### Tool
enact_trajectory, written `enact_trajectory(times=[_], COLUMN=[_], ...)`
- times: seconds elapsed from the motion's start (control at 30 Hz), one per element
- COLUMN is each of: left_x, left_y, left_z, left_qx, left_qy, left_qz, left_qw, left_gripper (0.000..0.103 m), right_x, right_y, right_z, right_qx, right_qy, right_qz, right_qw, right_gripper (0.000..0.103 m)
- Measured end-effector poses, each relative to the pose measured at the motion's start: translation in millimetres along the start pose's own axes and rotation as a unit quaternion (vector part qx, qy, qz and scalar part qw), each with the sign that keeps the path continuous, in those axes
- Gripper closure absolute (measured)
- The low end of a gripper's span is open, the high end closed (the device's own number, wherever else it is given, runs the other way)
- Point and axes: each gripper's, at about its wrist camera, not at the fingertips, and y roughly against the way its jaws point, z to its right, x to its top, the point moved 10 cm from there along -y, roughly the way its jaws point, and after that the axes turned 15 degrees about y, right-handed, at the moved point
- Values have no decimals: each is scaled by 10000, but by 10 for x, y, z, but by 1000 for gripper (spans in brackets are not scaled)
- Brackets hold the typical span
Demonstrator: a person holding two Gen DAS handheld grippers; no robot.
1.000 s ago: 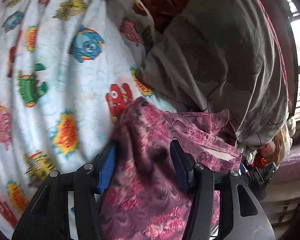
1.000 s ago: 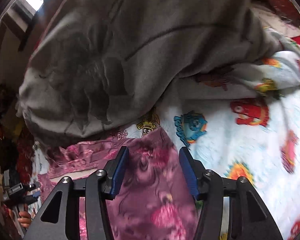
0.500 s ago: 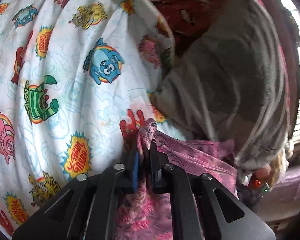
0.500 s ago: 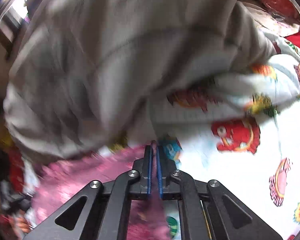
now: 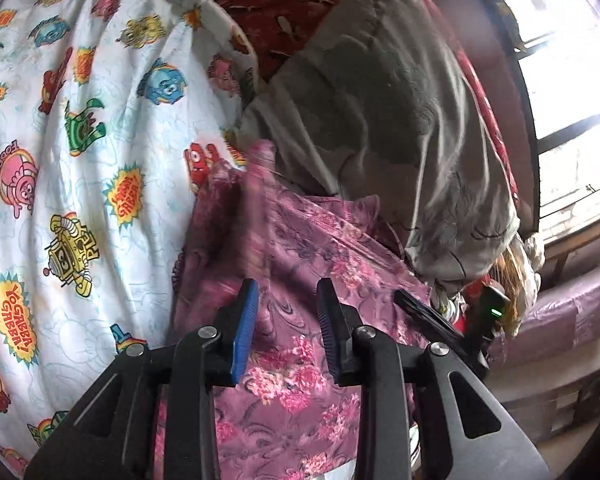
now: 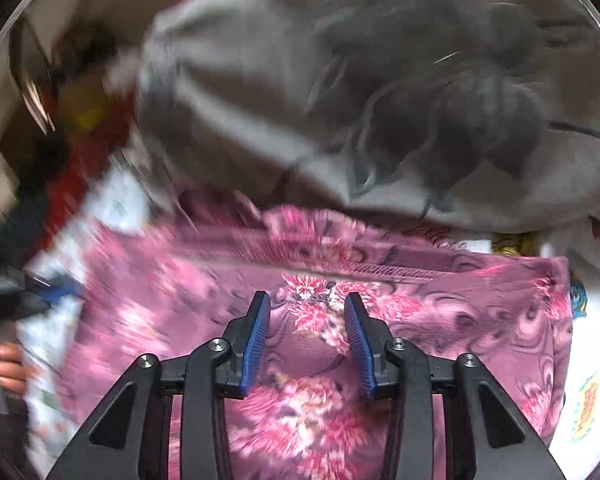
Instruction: Fold small clothes
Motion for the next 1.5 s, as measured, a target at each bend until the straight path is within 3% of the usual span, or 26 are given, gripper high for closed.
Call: enact_trajectory(times=[0.03,0.1,0.2,0.27,0.3,0.37,0.47,0.5,0.57,0.67,0.73,0.8,0.83,0.87,0.93,1.0,1.13,1.23,1.33,1.4,1.43,1.5], left_x=[36,143,170,74,-18,-212,-474,-558,-662,-725,-753,-783,-794,-801,-841,-858,-952,-1035,-1090,-1126,-1146,-1149], left_y=[10,142,347,408,404,319,10,-131,-277,-108,-13,-23,-37,-28,56,163,364,412,283,151,96,96], left_z=[46,24,74,88,79,20,-124,-246,-416,-343,-379,-505,-565,-583,-564,-526,-510,-501,-541,-658,-711,-745], left_qx=[37,195,63,35,65,247,795,1108,1467,1402,1356,1463,1505,1507,1529,1420,954,722,1007,1334,1409,1418], left_qy=[2,23,-114,-318,-448,-672,-881,-897,-895,-1072,-998,-947,-961,-964,-912,-855,-659,-527,-602,-593,-572,-583], left_qz=[110,481,677,579,493,370,180,38,-92,58,71,-15,-37,-19,11,-11,-185,-265,-247,-312,-360,-353], left_qw=[9999,9986,9976,9978,9978,9967,9928,9898,9851,9843,9857,9847,9839,9839,9840,9862,9931,9956,9928,9888,9877,9875], left_gripper=[77,77,77,73,64,60,60,60,60,60,60,60,60,60,60,60,60,60,60,60,60,63], right_x=[-8,12,73,64,10,-198,-499,-588,-844,-811,-701,-699,-791,-916,-1092,-1119,-1229,-1526,-1883,-2050,-2064,-2148], right_y=[-120,-243,-186,65,168,419,615,559,361,537,671,847,922,936,650,725,1194,1528,1604,1534,1488,1399], right_z=[-15,55,175,191,189,145,-145,-251,-271,-366,-427,-484,-531,-565,-670,-696,-280,327,557,501,426,375], right_qx=[-300,-809,-687,-191,10,466,1136,1087,436,143,325,718,901,1009,755,575,317,-309,-484,-307,-199,-411], right_qy=[276,526,-91,-603,-743,-959,-872,-689,-184,-116,-253,-332,-335,-273,67,367,-609,-1532,-2099,-2154,-2019,-1670], right_qz=[-243,-429,-326,18,65,67,116,-72,-611,-418,-94,194,236,146,-453,-299,44,284,127,-22,-65,-247], right_qw=[9989,9944,9971,9980,9972,9943,9896,9917,9970,9990,9991,9967,9951,9944,9961,9972,9976,9873,9764,9760,9792,9848], right_gripper=[103,103,103,94,92,80,82,82,87,79,78,66,57,55,56,57,55,52,52,58,80,86])
